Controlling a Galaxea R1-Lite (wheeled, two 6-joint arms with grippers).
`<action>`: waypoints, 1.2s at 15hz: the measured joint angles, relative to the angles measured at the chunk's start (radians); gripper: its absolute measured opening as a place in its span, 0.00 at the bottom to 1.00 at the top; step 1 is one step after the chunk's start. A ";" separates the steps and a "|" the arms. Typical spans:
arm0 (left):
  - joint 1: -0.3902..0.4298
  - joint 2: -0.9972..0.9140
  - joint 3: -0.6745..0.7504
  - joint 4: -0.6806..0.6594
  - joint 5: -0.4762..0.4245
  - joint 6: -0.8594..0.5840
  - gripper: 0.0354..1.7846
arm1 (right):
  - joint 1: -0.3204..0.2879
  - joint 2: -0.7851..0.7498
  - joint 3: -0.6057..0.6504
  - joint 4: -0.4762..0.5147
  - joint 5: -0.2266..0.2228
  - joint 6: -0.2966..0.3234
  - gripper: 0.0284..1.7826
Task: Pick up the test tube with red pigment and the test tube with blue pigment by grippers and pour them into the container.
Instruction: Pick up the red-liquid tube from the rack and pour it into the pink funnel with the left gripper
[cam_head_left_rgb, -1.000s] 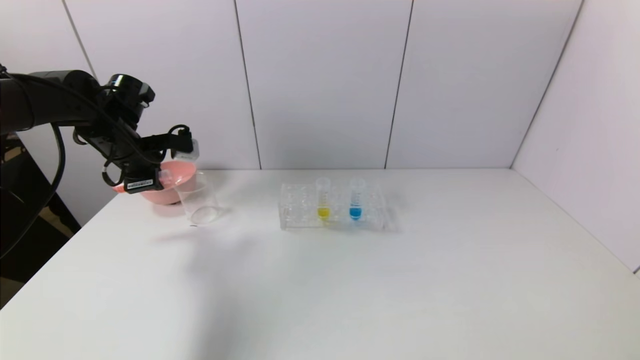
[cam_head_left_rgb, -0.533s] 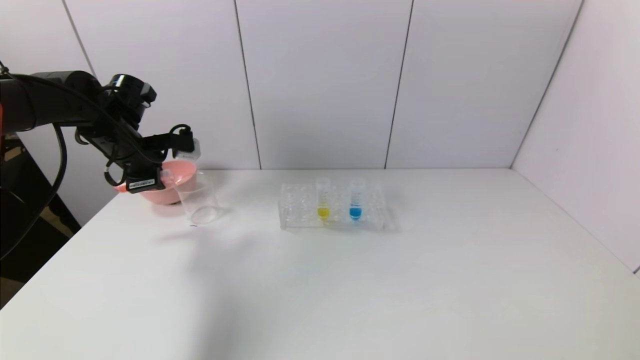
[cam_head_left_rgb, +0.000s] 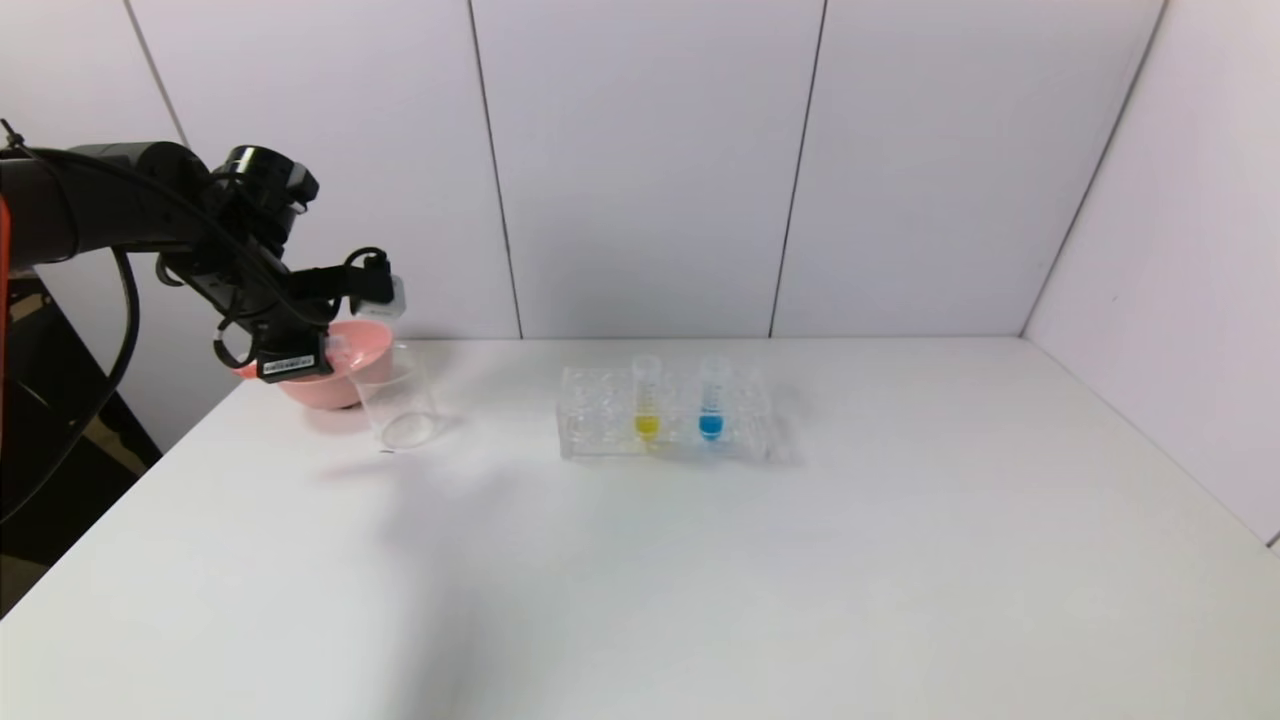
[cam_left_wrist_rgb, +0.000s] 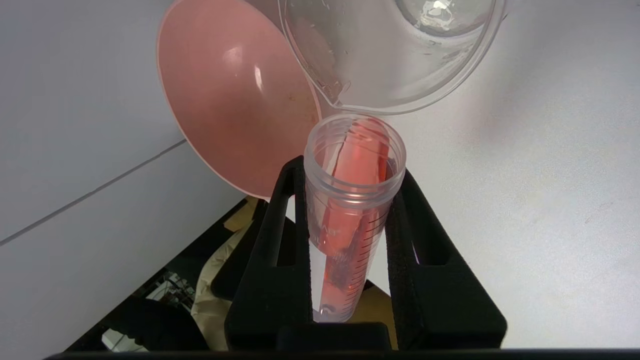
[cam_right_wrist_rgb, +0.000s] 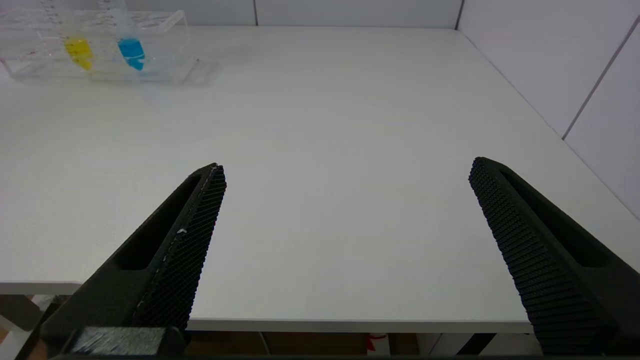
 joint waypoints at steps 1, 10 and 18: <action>0.000 0.000 0.000 0.000 0.001 0.001 0.23 | 0.000 0.000 0.000 0.000 0.000 0.000 1.00; -0.001 0.004 0.000 -0.008 0.026 0.003 0.23 | 0.000 0.000 0.000 0.000 0.000 0.000 1.00; -0.010 0.015 0.000 -0.024 0.042 0.003 0.23 | 0.000 0.000 0.000 0.000 0.000 0.000 1.00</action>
